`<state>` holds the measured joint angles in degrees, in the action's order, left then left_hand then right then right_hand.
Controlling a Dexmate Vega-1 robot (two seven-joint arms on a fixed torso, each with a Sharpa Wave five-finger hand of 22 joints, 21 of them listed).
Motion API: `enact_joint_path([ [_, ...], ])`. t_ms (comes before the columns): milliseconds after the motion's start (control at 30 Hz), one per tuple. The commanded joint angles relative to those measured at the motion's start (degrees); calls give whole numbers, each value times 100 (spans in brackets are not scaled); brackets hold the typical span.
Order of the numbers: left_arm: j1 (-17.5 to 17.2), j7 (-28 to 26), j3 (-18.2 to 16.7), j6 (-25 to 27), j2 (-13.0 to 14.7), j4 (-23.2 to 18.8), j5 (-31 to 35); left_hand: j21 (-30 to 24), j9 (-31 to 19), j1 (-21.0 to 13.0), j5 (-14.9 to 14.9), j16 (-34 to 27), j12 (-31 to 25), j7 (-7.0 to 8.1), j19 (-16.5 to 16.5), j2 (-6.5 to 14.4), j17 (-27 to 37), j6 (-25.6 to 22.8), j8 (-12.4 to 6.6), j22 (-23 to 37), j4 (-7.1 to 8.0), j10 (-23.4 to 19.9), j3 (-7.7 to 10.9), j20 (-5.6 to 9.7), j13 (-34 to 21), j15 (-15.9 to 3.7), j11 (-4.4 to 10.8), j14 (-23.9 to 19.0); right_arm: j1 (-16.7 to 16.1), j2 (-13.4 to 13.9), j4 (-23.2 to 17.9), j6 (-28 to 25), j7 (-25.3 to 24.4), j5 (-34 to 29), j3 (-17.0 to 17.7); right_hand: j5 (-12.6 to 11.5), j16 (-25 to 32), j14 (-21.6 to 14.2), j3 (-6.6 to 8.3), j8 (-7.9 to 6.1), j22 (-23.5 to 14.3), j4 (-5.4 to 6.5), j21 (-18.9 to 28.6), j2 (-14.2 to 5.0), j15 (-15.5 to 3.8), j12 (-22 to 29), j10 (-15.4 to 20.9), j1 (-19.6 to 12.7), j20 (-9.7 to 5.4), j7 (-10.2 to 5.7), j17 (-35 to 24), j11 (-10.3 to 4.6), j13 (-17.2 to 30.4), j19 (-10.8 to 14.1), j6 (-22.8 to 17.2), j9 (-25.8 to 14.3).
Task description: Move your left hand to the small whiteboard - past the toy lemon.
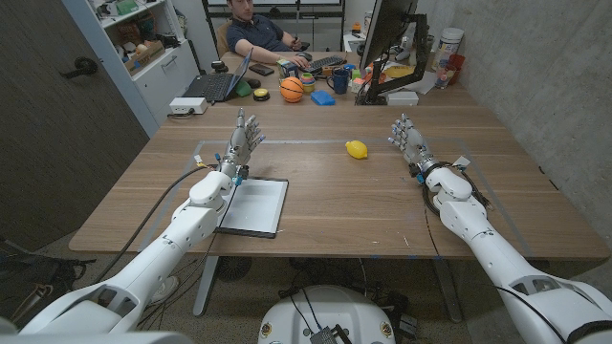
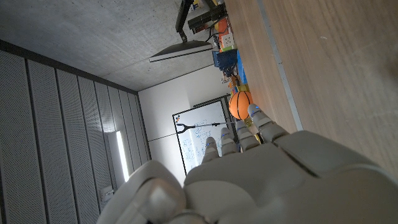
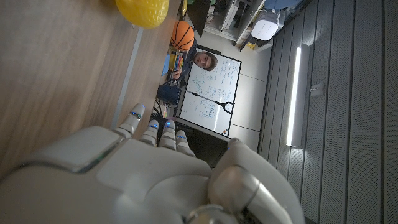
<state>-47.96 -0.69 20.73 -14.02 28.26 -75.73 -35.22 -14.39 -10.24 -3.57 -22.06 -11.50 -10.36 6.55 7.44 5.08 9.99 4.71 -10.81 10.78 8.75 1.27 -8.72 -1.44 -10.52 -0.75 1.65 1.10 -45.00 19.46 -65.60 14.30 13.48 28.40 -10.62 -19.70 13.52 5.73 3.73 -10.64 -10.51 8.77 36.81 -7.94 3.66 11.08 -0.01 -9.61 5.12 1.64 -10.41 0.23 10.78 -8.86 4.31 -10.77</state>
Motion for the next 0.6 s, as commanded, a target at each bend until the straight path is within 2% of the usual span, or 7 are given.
enact_joint_path([
  [33, 21, -9, 16, -14, -19, 9, 26, 24, -30, 21, -39, -13, -30, 13, 49, 104, 28, 34, -29, 17, 14, 55, -49, -22, -21, 11, 6, 32, 40, -16, 82, 48, 43, 15, 7, -35, 3, -17, -16, -41, -14, 19, -28, -32, 13, 8, -12, 47, -10, 20, -17, 27, 26, 28, 26, -16],
  [600, -3, -58, 4, -29, -22, -17, 37, 42, -30, 12, -45, -12, -30, 16, 56, 99, 27, 38, -28, 17, 7, 54, -67, -21, -21, 11, 8, 33, 120, -28, 188, 64, 100, 10, -9, -38, -3, -25, -13, -41, -14, 16, -46, -33, 3, 9, -9, 50, -14, 19, -17, 13, 26, 43, 26, -16],
])
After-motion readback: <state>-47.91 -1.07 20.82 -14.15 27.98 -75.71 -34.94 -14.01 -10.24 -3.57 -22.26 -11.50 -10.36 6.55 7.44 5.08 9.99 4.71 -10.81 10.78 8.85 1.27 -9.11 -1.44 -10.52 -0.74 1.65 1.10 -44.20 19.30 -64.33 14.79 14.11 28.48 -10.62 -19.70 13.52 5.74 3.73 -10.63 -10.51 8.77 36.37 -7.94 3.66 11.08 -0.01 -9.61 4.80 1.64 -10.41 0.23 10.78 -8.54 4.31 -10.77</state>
